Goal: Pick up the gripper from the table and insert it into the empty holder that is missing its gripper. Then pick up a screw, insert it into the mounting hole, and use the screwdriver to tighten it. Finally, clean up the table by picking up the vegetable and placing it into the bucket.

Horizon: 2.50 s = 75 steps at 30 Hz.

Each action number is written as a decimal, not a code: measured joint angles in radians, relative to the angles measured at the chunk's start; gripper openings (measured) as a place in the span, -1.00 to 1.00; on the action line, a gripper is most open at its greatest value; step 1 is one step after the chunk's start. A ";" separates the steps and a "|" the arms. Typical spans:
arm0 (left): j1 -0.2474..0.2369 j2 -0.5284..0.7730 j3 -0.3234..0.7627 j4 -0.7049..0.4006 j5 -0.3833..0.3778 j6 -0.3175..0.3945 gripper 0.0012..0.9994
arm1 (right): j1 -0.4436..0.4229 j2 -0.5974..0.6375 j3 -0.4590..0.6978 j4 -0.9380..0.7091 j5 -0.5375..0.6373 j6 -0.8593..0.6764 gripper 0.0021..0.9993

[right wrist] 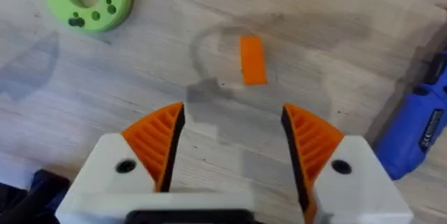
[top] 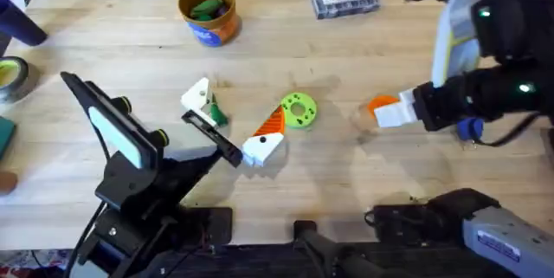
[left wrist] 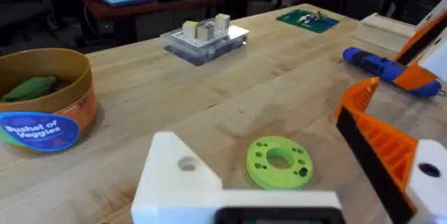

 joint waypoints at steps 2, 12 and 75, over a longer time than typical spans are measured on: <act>0.000 0.000 0.000 0.000 0.000 0.000 0.99 | 0.000 0.063 0.004 -0.001 -0.003 0.001 0.69; 0.000 0.000 0.000 0.000 0.000 0.000 0.99 | -0.003 0.281 0.004 0.051 0.038 0.003 0.69; 0.000 0.000 0.000 0.000 0.000 0.000 0.99 | -0.020 0.203 0.279 0.142 -0.621 0.064 -0.98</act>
